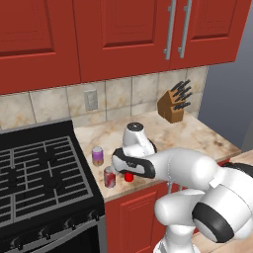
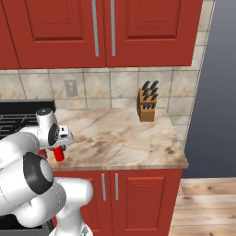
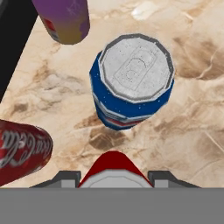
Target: Four empty soda cans are scattered around the kitchen. Gather all the cans and cluster them next to the stove for recycling.
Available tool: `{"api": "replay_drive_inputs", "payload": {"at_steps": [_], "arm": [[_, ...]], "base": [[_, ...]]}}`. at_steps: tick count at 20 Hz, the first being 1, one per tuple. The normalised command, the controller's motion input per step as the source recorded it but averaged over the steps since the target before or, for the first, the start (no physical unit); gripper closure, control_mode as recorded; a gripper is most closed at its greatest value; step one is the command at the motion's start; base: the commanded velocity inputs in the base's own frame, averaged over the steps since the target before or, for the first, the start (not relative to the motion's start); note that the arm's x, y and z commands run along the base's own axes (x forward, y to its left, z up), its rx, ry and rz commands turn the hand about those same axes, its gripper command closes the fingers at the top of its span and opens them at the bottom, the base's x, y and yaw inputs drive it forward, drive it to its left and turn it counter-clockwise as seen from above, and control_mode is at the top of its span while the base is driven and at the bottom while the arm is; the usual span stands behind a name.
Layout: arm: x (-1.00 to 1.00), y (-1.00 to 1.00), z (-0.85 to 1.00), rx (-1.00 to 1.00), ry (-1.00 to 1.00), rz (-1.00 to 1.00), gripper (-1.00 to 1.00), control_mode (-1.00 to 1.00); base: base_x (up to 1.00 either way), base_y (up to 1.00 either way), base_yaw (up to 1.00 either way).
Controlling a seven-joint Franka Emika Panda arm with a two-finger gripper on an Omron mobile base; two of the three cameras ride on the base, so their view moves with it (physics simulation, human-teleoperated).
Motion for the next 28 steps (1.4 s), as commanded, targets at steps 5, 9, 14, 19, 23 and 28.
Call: {"api": "replay_drive_inputs", "payload": {"at_steps": [5, 9, 14, 19, 23, 28], "arm": [[0.00, 0.00, 0.00, 0.00, 0.00, 0.00, -1.00, -1.00], [0.00, 0.00, 0.00, 0.00, 0.00, 0.00, -1.00, -1.00], [0.00, 0.00, 0.00, 0.00, 0.00, 0.00, -1.00, -1.00], [0.00, 0.00, 0.15, 0.00, 0.00, 0.00, -1.00, -1.00], [-0.02, 0.00, 0.52, 0.02, 0.00, -0.01, -1.00, -1.00], [-0.15, -0.01, 0.65, 0.02, 0.00, -0.01, -1.00, -1.00]], "base": [[0.00, 0.00, 0.00], [0.00, 0.00, 0.00], [0.00, 0.00, 0.00], [0.00, 0.00, 0.00], [0.00, 0.00, 0.00], [0.00, 0.00, 0.00]]}}
